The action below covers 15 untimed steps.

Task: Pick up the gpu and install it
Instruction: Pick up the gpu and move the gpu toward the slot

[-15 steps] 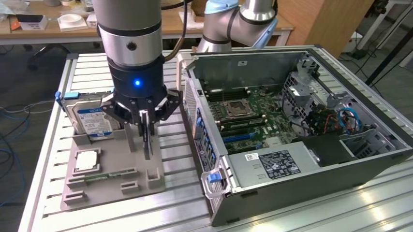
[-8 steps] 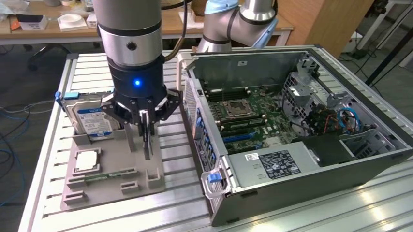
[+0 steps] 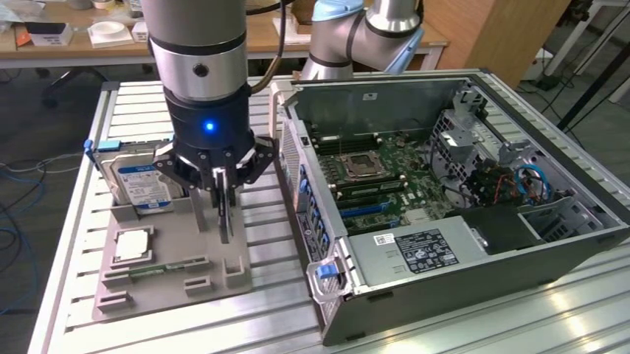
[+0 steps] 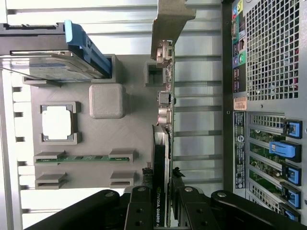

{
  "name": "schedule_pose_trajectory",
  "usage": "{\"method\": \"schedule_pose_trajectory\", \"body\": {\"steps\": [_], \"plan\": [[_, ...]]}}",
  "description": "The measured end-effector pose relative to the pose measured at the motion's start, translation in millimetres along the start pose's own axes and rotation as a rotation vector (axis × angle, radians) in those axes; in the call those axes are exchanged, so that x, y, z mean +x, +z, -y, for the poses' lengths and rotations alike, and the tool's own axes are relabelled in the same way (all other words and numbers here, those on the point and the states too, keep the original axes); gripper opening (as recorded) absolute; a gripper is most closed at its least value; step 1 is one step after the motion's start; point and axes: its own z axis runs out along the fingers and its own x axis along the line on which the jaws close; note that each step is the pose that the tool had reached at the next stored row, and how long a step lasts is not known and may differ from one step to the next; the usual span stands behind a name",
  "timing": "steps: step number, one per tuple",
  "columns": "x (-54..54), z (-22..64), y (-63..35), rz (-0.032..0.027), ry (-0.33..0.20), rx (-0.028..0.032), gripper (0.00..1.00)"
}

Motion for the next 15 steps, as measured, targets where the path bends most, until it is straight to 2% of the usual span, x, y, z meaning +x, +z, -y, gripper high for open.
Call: {"method": "schedule_pose_trajectory", "body": {"steps": [5,15], "plan": [[0.0,-0.2,-7.6,-0.0001,0.0,-0.0001,0.26],[0.1,-0.7,-32.4,-0.0039,0.0,0.0001,0.26]]}}
